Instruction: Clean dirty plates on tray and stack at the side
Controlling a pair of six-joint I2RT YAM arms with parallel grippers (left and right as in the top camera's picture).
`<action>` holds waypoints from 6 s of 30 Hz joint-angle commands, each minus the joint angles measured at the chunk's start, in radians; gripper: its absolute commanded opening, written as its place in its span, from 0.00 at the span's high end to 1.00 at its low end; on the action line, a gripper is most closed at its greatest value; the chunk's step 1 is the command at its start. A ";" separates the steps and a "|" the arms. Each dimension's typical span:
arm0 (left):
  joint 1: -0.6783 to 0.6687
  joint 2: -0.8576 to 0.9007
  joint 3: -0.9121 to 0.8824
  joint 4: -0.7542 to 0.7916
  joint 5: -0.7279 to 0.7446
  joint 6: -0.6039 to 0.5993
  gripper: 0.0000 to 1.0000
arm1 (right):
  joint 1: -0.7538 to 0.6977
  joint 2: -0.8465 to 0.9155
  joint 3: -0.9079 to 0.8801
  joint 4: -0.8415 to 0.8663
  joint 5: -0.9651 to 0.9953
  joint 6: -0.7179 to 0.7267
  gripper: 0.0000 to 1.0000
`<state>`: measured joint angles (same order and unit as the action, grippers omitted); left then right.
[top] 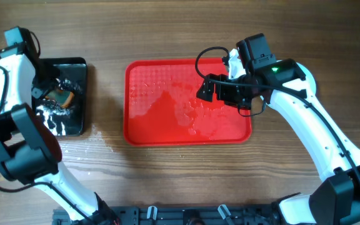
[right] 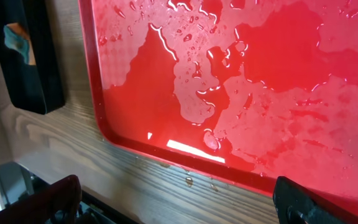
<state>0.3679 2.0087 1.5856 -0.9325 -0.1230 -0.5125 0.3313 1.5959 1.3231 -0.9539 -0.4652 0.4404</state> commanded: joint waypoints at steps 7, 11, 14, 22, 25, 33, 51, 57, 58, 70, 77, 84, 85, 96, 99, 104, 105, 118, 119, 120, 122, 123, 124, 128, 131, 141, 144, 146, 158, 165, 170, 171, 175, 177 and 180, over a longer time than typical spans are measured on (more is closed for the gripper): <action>0.008 0.090 -0.019 0.049 -0.053 0.012 0.94 | 0.003 0.003 -0.002 -0.001 0.026 -0.021 0.00; 0.010 0.155 -0.019 0.043 -0.073 0.012 0.93 | 0.003 0.003 -0.002 -0.001 0.034 -0.021 0.00; 0.012 0.190 -0.019 0.037 -0.074 0.012 0.89 | 0.003 0.003 -0.002 -0.002 0.034 -0.022 0.00; 0.010 0.103 0.030 -0.027 -0.053 0.011 0.96 | 0.003 0.003 -0.002 -0.031 0.061 -0.022 0.00; 0.009 0.019 0.043 -0.031 0.035 0.011 0.95 | 0.003 0.003 -0.002 -0.035 0.071 -0.022 0.00; 0.009 -0.048 0.033 -0.093 0.111 0.011 0.84 | 0.003 0.003 -0.002 -0.035 0.070 -0.022 0.00; 0.010 -0.016 -0.322 0.208 0.088 0.012 0.77 | 0.003 0.003 -0.002 -0.034 0.071 -0.022 0.00; 0.011 -0.089 -0.183 0.116 0.085 0.012 0.80 | 0.003 0.003 -0.002 -0.035 0.071 -0.022 0.00; 0.011 -0.101 -0.164 0.108 0.085 0.012 0.80 | 0.003 0.003 -0.002 -0.035 0.071 -0.022 0.00; 0.013 -0.134 -0.115 0.159 -0.090 0.013 0.74 | 0.003 0.003 -0.002 -0.034 0.071 -0.022 0.00; 0.024 -0.009 -0.115 0.169 -0.092 0.012 0.74 | 0.003 0.003 -0.002 -0.034 0.071 -0.021 0.00; 0.025 0.077 -0.115 0.162 -0.097 0.012 0.73 | 0.003 0.003 -0.002 -0.035 0.071 -0.021 0.00; 0.025 0.077 -0.115 0.159 -0.097 0.012 0.72 | 0.003 0.003 -0.002 -0.036 0.071 -0.021 0.00; 0.023 -0.178 -0.080 0.113 0.145 0.003 0.67 | 0.003 0.000 -0.002 -0.051 0.038 -0.018 0.00; 0.021 -0.294 -0.080 0.108 0.244 -0.001 0.60 | 0.003 -0.016 -0.002 -0.053 0.006 -0.020 0.00; 0.021 -0.510 -0.080 0.075 0.407 -0.027 0.35 | 0.003 -0.116 -0.002 -0.090 -0.005 -0.022 0.00; 0.021 -0.547 -0.080 0.065 0.439 -0.027 0.23 | 0.003 -0.148 -0.002 -0.101 -0.003 -0.023 0.00; 0.020 -0.765 -0.080 -0.316 0.481 -0.026 0.00 | 0.003 -0.568 -0.003 -0.422 0.280 -0.018 0.00; 0.020 -0.765 -0.080 -0.342 0.481 -0.026 0.00 | 0.003 -0.592 -0.003 -0.442 0.288 -0.018 0.00; 0.020 -0.765 -0.080 -0.362 0.481 -0.026 0.00 | 0.003 -0.616 -0.003 -0.461 0.290 -0.018 0.00; 0.020 -0.765 -0.080 -0.379 0.481 -0.026 0.00 | 0.003 -0.665 -0.003 -0.496 0.290 -0.019 0.00; 0.020 -0.765 -0.080 -0.378 0.481 -0.026 0.00 | 0.003 -0.689 -0.003 -0.509 0.290 -0.019 0.00; 0.020 -0.765 -0.080 -0.378 0.481 -0.026 0.00 | 0.003 -0.712 -0.003 -0.518 0.290 -0.019 0.00; 0.020 -0.765 -0.080 -0.378 0.481 -0.026 0.00 | 0.003 -0.779 -0.003 -0.520 0.290 -0.018 0.00; 0.020 -0.765 -0.080 -0.378 0.481 -0.026 0.00 | 0.003 -0.791 -0.003 -0.509 0.290 -0.010 0.00; 0.020 -0.765 -0.080 -0.378 0.481 -0.026 0.00 | 0.003 -0.786 -0.003 -0.509 0.290 -0.011 0.00; 0.020 -0.765 -0.080 -0.378 0.481 -0.026 0.00 | 0.003 -0.786 -0.003 -0.509 0.290 -0.011 0.00; 0.021 -0.765 -0.080 -0.378 0.481 -0.026 0.00 | 0.003 -0.786 -0.003 -0.509 0.290 -0.011 0.00; 0.020 -0.765 -0.080 -0.378 0.481 -0.026 0.00 | -0.042 -0.867 -0.054 -0.349 0.401 -0.099 0.00; 0.020 -0.765 -0.080 -0.378 0.481 -0.026 0.00 | -0.181 -1.152 -0.352 0.013 0.394 -0.153 0.00; 0.020 -0.765 -0.080 -0.378 0.481 -0.026 0.00 | -0.254 -1.389 -0.655 0.267 0.353 -0.237 0.00; 0.020 -0.765 -0.080 -0.378 0.481 -0.026 0.00 | -0.261 -1.426 -0.710 0.322 0.353 -0.235 0.00; 0.021 -0.765 -0.080 -0.378 0.481 -0.026 0.00 | -0.290 -1.546 -0.905 0.549 0.339 -0.232 0.00; 0.020 -0.765 -0.080 -0.378 0.481 -0.026 0.00 | -0.312 -1.595 -0.998 0.665 0.335 -0.232 0.00; 0.020 -0.765 -0.080 -0.378 0.481 -0.026 0.00 | -0.328 -1.593 -1.086 0.795 0.335 -0.235 0.00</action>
<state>0.3874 1.2480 1.5021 -1.3109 0.3435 -0.5362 0.0219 0.0250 0.3157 -0.2382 -0.1120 0.2279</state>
